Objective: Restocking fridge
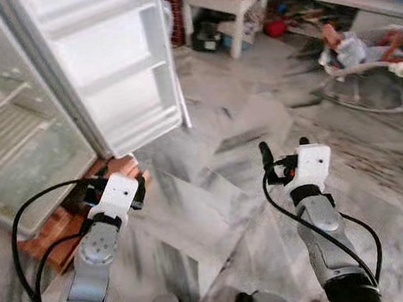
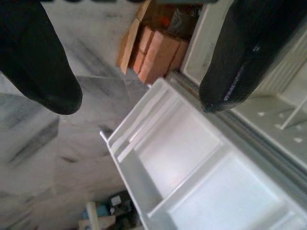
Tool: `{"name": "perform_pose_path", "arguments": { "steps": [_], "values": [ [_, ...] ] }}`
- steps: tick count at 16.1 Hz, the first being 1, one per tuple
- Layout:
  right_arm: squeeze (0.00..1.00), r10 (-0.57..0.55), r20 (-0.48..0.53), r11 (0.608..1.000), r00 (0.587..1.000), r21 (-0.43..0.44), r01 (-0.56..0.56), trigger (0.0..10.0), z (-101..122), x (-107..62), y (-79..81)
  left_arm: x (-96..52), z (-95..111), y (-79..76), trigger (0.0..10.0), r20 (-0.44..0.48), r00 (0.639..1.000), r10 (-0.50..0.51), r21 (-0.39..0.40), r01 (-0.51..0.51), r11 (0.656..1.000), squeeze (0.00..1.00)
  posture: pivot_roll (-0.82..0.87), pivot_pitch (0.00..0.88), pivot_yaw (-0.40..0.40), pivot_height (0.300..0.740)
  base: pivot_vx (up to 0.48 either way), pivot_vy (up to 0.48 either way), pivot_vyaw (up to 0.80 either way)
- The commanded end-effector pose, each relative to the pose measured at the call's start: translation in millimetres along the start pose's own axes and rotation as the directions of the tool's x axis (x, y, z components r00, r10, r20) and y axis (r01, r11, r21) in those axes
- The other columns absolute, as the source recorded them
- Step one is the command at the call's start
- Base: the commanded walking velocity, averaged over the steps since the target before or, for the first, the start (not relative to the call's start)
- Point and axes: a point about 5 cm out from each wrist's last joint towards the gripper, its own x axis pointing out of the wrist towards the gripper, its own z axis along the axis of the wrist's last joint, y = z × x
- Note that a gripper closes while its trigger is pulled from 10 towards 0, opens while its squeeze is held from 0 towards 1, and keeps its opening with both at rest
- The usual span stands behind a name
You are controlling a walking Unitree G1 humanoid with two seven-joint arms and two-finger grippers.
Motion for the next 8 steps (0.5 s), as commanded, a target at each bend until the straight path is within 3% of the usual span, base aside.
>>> {"name": "perform_pose_path", "arguments": {
  "steps": [1, 6, 8],
  "values": [
    [0.00, 0.009, 0.016, 1.000, 1.000, -0.006, -0.009, 10.0, 4, 3.1, 0.9, 1.1, 1, 2.8, 10.0, 0.004, 1.000, 0.006, 0.014, -0.006, 1.000, 0.00, 0.15, 0.117, -0.033, 0.740, 0.000, 0.000, 0.00],
    [0.00, 0.000, 0.013, 1.000, 1.000, -0.004, 0.000, 10.0, 2, -4.8, -0.1, -12.4, -9, 8.5, 10.0, -0.022, 0.998, 0.066, -0.007, -0.066, 0.998, 0.00, 0.15, 0.118, -0.068, 0.740, 0.000, 0.000, 0.00],
    [0.00, -0.006, -0.017, 1.000, 1.000, -0.003, 0.006, 10.0, -6, -10.2, -5.9, -18.2, -15, 15.0, 10.0, -0.066, 0.986, 0.151, -0.106, -0.157, 0.982, 0.00, 0.14, 0.109, -0.079, 0.740, 0.000, 0.000, 0.00]
  ]
}}
